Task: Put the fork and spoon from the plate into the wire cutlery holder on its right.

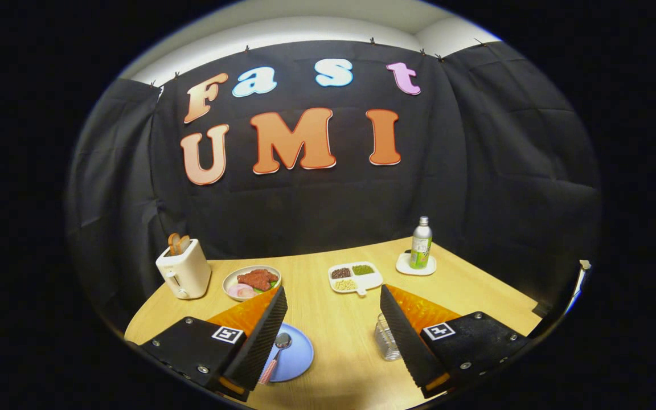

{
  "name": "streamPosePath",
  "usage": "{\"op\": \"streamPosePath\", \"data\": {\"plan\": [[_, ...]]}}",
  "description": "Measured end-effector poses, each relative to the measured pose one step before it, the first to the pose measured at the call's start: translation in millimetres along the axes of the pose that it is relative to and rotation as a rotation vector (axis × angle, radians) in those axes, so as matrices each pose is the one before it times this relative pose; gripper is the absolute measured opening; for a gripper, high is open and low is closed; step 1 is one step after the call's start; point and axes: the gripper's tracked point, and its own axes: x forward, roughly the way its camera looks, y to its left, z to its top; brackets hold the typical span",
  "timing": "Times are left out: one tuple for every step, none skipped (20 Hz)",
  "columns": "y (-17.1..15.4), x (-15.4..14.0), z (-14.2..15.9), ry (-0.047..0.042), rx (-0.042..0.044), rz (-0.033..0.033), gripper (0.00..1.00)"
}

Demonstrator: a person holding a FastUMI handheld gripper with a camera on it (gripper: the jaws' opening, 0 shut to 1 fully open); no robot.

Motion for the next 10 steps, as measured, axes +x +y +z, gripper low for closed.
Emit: {"op": "streamPosePath", "data": {"plan": [[11.59,2.24,-13.55,0.02238,-0.01049,0.01333,0.98],[10.71,2.51,-14.60,0.02206,-0.01108,0.01593,0.99],[10.98,3.62,-13.29,0.01983,-0.01304,0.01289,0.99],[8.50,3.66,-13.05,0.01649,-0.01568,0.00915,0.99],[9.62,5.05,-13.68,0.01997,-0.01731,0.01279,0.99],[7.71,6.06,-18.47,0.03990,-0.01526,0.00856,0.99],[6.54,5.41,-17.35,0.03637,-0.00474,0.00851,0.98],[4.24,5.34,-14.87,0.04231,-0.00167,0.00236,0.98],[5.91,5.58,-16.13,0.04223,0.00075,0.00669,0.97],[4.20,4.41,-13.65,0.04505,0.00203,0.00808,0.96]]}}
